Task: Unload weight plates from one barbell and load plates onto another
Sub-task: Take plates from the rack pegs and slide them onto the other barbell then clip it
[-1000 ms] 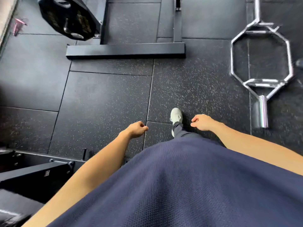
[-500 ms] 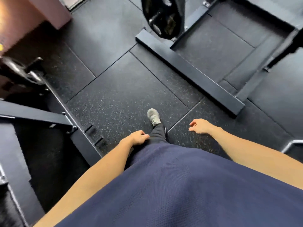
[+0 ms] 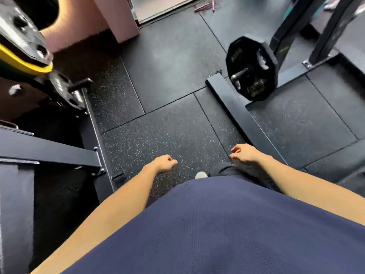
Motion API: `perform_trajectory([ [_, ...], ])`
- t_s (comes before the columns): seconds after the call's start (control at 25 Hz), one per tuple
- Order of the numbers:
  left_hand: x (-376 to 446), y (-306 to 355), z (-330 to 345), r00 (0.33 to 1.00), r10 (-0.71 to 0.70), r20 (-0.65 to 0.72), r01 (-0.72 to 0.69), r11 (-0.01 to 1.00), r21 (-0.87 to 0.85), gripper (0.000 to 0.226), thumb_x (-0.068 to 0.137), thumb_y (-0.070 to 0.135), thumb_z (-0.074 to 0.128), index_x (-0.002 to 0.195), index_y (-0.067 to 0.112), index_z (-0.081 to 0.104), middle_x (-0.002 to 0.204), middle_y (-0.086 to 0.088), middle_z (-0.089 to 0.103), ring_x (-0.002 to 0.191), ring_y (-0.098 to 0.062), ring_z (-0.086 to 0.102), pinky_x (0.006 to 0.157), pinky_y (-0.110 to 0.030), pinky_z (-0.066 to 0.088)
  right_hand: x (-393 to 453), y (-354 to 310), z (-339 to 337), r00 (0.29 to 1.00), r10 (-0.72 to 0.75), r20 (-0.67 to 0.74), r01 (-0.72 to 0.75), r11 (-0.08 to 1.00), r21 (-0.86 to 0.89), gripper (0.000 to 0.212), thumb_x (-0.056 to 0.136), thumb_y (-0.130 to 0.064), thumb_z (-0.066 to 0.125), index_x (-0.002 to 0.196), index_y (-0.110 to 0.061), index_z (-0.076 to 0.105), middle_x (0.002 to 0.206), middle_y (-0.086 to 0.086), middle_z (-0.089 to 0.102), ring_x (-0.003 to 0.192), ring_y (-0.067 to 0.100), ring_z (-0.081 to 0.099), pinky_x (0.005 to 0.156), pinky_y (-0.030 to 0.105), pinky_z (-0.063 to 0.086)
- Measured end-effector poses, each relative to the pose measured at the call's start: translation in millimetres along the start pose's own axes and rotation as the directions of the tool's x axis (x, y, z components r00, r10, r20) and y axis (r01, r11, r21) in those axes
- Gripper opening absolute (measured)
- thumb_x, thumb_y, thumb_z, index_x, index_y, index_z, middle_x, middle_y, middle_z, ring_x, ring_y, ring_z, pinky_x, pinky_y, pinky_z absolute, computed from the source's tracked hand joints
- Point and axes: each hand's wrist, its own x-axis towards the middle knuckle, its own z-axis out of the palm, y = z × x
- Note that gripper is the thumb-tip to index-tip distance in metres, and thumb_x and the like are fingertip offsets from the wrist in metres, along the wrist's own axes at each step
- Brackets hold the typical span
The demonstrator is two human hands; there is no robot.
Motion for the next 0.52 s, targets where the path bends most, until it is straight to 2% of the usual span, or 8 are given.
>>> perform_trajectory([
  [0.2,54,36,-93,1.0,0.004,-0.028,-0.007,0.994,-0.105,0.039,0.097,0.047,0.047,0.12,0.017,0.055,0.12,-0.002,0.058,0.098,-0.018,0.054,0.082,-0.031,0.04,90,-58,-89,0.997,-0.065,0.037,0.068,0.996,-0.065,0.038,0.088,-0.027,0.064,0.122,-0.01,0.062,0.127,0.009,0.063,0.117,0.025,0.058,0.1,0.032,0.044],
  [0.32,97,51,-144,0.999,-0.025,-0.041,0.019,0.989,-0.148,0.036,0.096,0.047,0.048,0.118,0.02,0.055,0.124,-0.003,0.059,0.098,-0.018,0.056,0.081,-0.031,0.041,153,-89,-139,0.991,-0.112,0.069,0.119,0.987,-0.105,0.039,0.089,-0.027,0.063,0.124,-0.01,0.06,0.13,0.009,0.062,0.119,0.025,0.057,0.101,0.031,0.043],
  [0.4,126,67,-190,0.997,-0.057,-0.047,0.049,0.985,-0.166,0.04,0.097,0.045,0.047,0.123,0.016,0.055,0.127,-0.005,0.058,0.099,-0.019,0.055,0.081,-0.03,0.04,199,-117,-184,0.987,-0.14,0.085,0.152,0.976,-0.157,0.038,0.091,-0.027,0.061,0.125,-0.009,0.06,0.131,0.009,0.061,0.12,0.026,0.056,0.099,0.03,0.042],
  [0.52,152,89,-255,0.993,-0.091,-0.074,0.077,0.981,-0.177,0.043,0.098,0.045,0.046,0.126,0.014,0.056,0.131,-0.007,0.057,0.108,-0.022,0.055,0.087,-0.031,0.039,252,-160,-248,0.98,-0.175,0.099,0.193,0.956,-0.22,0.037,0.091,-0.026,0.06,0.124,-0.009,0.06,0.131,0.01,0.061,0.12,0.026,0.056,0.096,0.029,0.042],
])
